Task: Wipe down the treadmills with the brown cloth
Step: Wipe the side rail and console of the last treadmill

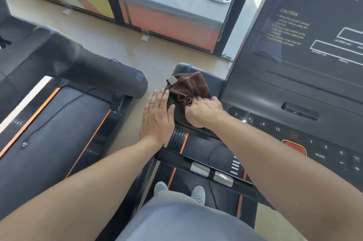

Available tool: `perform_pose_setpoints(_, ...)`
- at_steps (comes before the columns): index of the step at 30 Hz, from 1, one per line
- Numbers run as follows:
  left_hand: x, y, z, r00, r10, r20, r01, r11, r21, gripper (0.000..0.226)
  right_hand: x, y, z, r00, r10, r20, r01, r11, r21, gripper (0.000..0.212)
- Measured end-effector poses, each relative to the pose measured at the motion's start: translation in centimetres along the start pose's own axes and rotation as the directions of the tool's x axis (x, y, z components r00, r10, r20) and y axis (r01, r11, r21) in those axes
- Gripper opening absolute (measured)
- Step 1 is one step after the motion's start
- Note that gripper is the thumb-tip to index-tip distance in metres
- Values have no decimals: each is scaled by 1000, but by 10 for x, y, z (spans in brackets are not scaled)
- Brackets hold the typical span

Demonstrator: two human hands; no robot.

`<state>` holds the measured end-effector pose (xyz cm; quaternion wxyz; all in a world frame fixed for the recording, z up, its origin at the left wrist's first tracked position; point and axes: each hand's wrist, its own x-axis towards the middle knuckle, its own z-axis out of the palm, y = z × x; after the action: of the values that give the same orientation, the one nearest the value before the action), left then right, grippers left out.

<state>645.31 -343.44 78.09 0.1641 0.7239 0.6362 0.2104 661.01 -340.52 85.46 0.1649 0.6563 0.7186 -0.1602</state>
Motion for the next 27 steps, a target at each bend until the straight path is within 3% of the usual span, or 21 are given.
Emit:
perform_pose_setpoints(4,1,3,-2,999,-45,-29,43,998,-41,55,4,0,8,997,-24,-69,28,998,60,46)
perform_pose_setpoints(9,0,5,-3,1000,8,15,-8,1000,-25,54,-16,19,-5,997,-7,-76,21,983,181,35)
perform_pose_setpoints(14,-1,6,-5,999,-12,37,14,999,-43,53,-15,9,-20,999,30,-38,-24,991,134,32)
perform_pose_setpoints(17,-1,5,-5,1000,-5,19,6,999,-44,55,-16,4,-4,999,32,30,-36,990,136,38)
perform_pose_setpoints(21,1,2,-1,1000,-18,-4,18,998,-52,52,-8,-5,26,999,42,-9,-42,998,39,72)
perform_pose_setpoints(27,2,5,-1,1000,-6,-8,5,999,-38,52,-4,-1,21,993,-9,-115,17,998,67,66)
